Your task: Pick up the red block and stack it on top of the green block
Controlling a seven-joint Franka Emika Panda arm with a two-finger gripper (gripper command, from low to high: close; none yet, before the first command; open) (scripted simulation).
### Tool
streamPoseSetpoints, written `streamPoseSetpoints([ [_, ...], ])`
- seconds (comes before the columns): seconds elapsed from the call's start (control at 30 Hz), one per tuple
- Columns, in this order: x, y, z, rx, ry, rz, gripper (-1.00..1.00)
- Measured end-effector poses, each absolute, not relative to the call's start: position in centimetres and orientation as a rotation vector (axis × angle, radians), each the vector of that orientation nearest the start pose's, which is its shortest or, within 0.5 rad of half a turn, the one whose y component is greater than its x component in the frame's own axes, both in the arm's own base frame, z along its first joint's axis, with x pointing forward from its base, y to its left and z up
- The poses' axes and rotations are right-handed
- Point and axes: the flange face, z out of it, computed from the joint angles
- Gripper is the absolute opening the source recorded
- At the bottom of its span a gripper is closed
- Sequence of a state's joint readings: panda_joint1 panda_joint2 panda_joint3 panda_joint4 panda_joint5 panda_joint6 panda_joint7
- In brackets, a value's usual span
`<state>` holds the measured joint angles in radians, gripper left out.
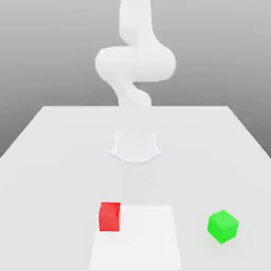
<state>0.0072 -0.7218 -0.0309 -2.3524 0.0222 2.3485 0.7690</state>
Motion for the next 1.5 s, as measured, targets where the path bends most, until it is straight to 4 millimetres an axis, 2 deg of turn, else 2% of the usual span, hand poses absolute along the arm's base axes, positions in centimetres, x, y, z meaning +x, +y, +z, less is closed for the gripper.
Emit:
streamPoseSetpoints([
  [0.13,42.1,-2.9,56.2,-2.56,1.093,-0.716,0.0],
  [0.2,43.2,-3.5,51.2,-2.599,1.113,-0.62,0.0],
  [0.3,43.9,-4.2,43.7,-2.659,1.144,-0.477,0.0],
  [0.4,43.3,-4.7,36.2,-2.724,1.176,-0.332,0.0],
  [0.5,41.2,-5.4,28.8,-2.793,1.21,-0.181,0.0],
  [0.6,38.1,-6.4,22.8,-2.856,1.254,-0.045,0.0],
  [0.63,37.6,-6.5,21.6,-2.868,1.255,-0.025,0.0],
  [0.9,37.1,-6.4,15.2,-2.883,1.251,-0.005,0.0],
  [0.93,37.1,-6.4,14.6,-2.882,1.252,-0.002,-1.0],
  [1.13,37.0,-6.4,14.3,-2.882,1.253,0.0,-1.0],
  [1.2,37.1,-6.4,15.1,-2.883,1.251,-0.004,-1.0],
  [1.43,37.1,-6.4,20.1,-2.882,1.253,-0.004,-1.0],
  [1.5,37.4,-6.2,20.9,-2.909,1.189,-0.001,-1.0],
])
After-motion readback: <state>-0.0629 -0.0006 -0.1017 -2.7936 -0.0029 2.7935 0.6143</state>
